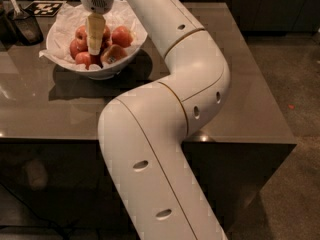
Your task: Pick apple from white bowl
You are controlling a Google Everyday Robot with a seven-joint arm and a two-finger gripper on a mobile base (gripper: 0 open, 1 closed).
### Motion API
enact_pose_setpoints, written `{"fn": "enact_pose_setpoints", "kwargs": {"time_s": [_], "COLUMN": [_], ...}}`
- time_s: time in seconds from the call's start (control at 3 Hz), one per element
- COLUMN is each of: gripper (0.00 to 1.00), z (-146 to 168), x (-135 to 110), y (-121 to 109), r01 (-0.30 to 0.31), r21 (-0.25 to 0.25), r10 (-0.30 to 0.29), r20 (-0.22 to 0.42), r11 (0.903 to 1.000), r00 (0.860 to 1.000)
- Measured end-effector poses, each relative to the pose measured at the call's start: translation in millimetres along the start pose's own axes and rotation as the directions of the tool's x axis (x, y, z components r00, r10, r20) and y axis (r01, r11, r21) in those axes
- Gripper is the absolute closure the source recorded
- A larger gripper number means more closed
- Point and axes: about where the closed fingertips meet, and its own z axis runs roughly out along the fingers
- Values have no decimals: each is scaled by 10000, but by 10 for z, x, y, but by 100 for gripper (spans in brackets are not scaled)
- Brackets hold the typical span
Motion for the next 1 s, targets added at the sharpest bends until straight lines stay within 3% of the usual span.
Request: {"fn": "enact_pose_setpoints", "kwargs": {"time_s": [0.67,1.0], "gripper": [33,29], "z": [43,56], "x": [57,69], "y": [17,37], "r01": [43,161], "r21": [-117,-209], "r10": [-43,-159], "r20": [70,115], "r11": [9999,9997], "r00": [10000,9998]}}
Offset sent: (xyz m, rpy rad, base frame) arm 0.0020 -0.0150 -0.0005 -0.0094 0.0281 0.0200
